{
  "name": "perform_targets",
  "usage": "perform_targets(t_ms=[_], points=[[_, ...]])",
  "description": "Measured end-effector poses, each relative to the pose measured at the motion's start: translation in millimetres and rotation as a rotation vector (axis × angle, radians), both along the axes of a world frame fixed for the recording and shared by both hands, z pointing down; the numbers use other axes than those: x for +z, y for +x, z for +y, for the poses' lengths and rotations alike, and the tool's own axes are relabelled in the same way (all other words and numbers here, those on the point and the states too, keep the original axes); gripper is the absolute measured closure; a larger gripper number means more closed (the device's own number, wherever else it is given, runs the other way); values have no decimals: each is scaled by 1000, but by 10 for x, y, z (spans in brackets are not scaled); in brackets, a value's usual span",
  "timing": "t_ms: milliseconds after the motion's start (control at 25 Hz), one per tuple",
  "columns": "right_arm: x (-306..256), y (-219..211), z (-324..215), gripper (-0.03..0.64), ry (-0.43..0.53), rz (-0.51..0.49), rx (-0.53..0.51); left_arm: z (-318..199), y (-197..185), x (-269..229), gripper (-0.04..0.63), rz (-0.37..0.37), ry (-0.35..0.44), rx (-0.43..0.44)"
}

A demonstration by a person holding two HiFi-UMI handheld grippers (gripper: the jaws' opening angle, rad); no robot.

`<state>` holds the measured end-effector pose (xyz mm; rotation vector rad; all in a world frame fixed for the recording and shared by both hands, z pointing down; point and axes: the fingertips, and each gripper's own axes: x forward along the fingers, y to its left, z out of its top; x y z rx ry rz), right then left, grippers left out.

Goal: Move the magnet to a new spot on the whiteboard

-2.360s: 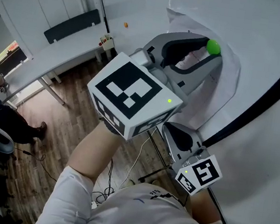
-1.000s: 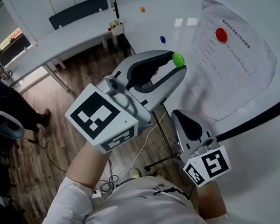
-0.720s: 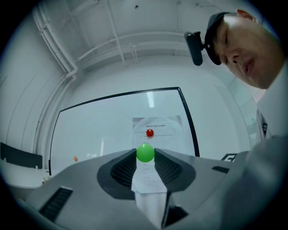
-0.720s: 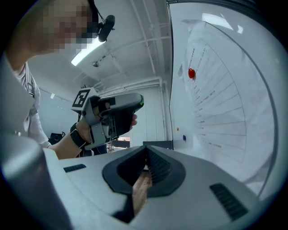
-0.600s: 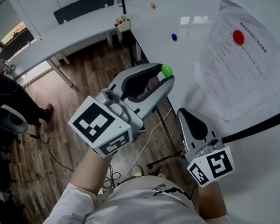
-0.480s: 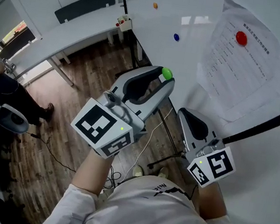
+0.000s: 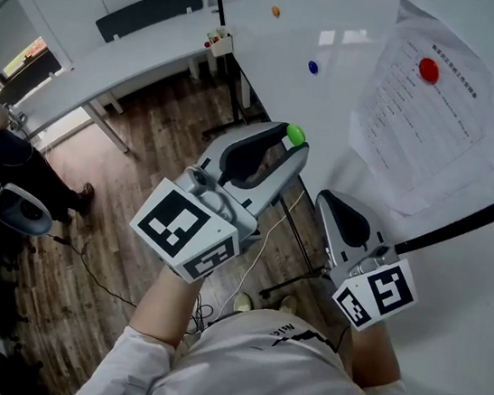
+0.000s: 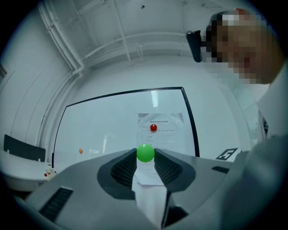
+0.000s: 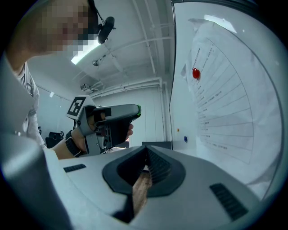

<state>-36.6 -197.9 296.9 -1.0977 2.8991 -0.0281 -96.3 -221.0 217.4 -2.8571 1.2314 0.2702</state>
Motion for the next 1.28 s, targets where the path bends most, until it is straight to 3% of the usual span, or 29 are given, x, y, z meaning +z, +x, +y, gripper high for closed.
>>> perform_targets(t_ms=[280,720,1280], points=[[0,26,-21,603,-2,-1,2,-39,27,8,463,27,-19,9],[24,113,-63,603,-6,2,19,-154,150,62,463,9,-23,27],[294,539,-173,603,-66,9,116,-570,829,490,462,-46,-34,118]])
